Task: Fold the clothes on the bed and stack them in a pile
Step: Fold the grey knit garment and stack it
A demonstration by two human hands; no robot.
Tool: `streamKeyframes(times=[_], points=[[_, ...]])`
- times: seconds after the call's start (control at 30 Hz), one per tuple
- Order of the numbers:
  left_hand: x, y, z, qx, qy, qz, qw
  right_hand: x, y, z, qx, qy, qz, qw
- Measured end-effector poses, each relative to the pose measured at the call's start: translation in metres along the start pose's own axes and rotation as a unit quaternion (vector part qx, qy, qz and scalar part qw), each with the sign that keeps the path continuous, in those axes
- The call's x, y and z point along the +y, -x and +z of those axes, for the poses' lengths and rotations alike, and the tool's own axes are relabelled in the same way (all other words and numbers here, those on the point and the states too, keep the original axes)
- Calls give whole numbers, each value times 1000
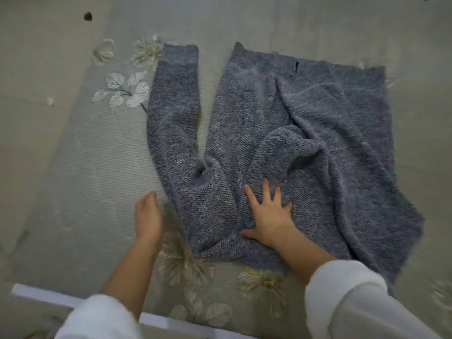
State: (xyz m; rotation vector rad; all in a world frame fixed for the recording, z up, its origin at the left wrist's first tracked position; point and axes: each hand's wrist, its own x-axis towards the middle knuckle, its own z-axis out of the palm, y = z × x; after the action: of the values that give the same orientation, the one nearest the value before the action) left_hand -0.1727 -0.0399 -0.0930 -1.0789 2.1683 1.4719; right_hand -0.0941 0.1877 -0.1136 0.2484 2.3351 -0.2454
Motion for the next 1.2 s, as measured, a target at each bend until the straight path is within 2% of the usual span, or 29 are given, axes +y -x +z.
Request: streamKeyframes(times=[0.1,0.23,0.3,0.37,0.43,0.5,0.53,0.63,0.73,0.83,0.93,1.03,1.13,1.2], points=[[18,-25,8,-84,84,-40,992,-2,-6,-5,-12,45,18,999],[39,-41,26,-162,57,-58,983,-5,-7,-5,-16,80,27,996],[46,-40,26,-176,99,-60,978,-4,-5,-6,-14,88,21,996],[49,-34,12,-135,184,-11,974,-1,-4,-7,-13,78,17,997],[39,-25,-18,-22,219,49,974,1,-2,-7,-16,46,17,999],[12,-17,-54,64,266,42,961,0,1,-7,-22,-1,18,1000],[-5,-13,-69,71,291,14,954,0,2,-7,-20,-26,21,999],[-51,-5,-87,20,291,-121,949,-7,14,-1,41,-65,26,997],[-63,-8,-81,3,320,-193,928,-16,40,17,129,-49,-43,989],[-49,-12,-77,-28,368,-183,911,-21,67,41,68,-17,-141,987],[-39,-14,-78,-52,369,-177,911,-22,71,53,-7,84,-147,986],[-37,-16,-87,-65,356,-157,919,-29,63,39,23,123,-126,984],[-40,-12,-99,-80,354,-137,922,-32,52,9,63,69,-122,988],[-39,-7,-106,-102,355,-139,919,-27,52,-6,48,31,-125,991]])
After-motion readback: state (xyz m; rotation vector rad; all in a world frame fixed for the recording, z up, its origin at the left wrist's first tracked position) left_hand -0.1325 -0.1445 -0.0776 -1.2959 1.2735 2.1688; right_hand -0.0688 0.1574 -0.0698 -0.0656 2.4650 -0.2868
